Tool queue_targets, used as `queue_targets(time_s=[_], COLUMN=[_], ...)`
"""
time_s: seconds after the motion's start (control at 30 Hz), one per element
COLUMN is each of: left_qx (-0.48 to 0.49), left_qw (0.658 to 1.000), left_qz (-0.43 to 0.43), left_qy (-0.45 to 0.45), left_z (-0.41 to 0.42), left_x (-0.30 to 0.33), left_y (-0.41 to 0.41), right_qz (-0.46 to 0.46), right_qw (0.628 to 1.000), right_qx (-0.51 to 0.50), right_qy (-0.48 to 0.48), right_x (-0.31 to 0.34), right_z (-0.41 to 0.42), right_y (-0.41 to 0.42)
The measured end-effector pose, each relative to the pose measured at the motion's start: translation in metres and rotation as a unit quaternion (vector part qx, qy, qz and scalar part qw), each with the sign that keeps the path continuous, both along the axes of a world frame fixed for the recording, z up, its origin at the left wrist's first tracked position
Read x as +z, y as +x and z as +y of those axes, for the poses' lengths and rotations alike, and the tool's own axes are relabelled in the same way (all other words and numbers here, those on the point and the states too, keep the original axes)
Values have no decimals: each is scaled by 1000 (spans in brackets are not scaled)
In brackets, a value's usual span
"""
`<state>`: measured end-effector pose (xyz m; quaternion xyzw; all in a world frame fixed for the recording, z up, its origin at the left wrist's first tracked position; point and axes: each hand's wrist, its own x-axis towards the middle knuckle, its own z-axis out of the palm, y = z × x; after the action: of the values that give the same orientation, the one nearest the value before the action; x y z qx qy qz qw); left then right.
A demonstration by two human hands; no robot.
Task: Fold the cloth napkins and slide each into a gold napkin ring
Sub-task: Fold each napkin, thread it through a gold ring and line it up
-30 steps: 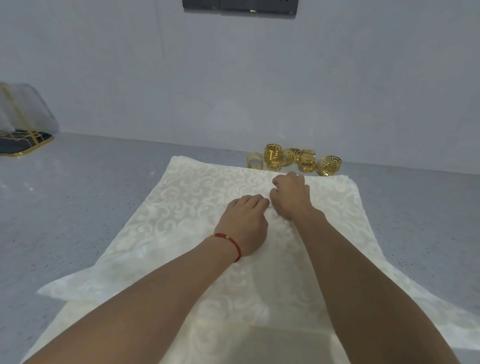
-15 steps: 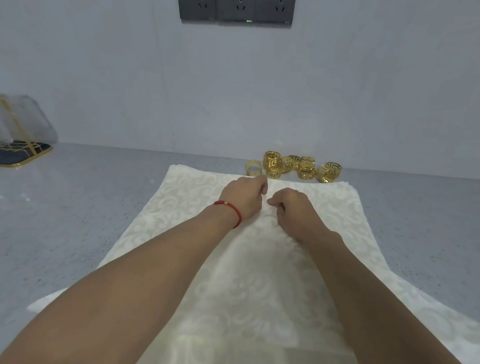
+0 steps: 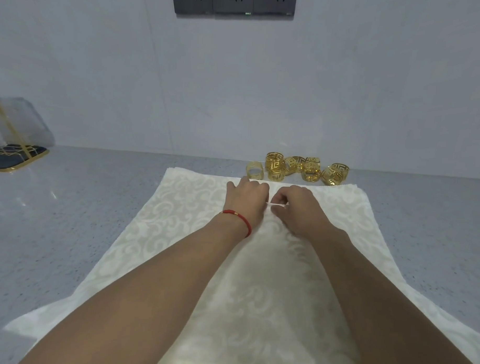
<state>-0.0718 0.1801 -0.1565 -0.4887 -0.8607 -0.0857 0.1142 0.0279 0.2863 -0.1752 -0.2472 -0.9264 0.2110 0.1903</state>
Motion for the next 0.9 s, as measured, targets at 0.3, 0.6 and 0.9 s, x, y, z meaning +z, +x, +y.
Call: queue_targets(time_s=[0.3,0.6,0.9], left_qx=[-81,-20,1], left_qw=[989,983,992], left_qz=[118,-112,-58], left_qy=[-22,145,109], left_z=[-17,-28,-29], left_x=[4,-15,-27], left_y=[-2,2,0], right_qz=[-106,62,-2], right_qw=[912,998,997], right_qx=[16,-30,-79], right_qy=[397,5,-4], right_x=[-7,-12,-13], right_z=[-1,-9,-5], right_y=[15,27,17])
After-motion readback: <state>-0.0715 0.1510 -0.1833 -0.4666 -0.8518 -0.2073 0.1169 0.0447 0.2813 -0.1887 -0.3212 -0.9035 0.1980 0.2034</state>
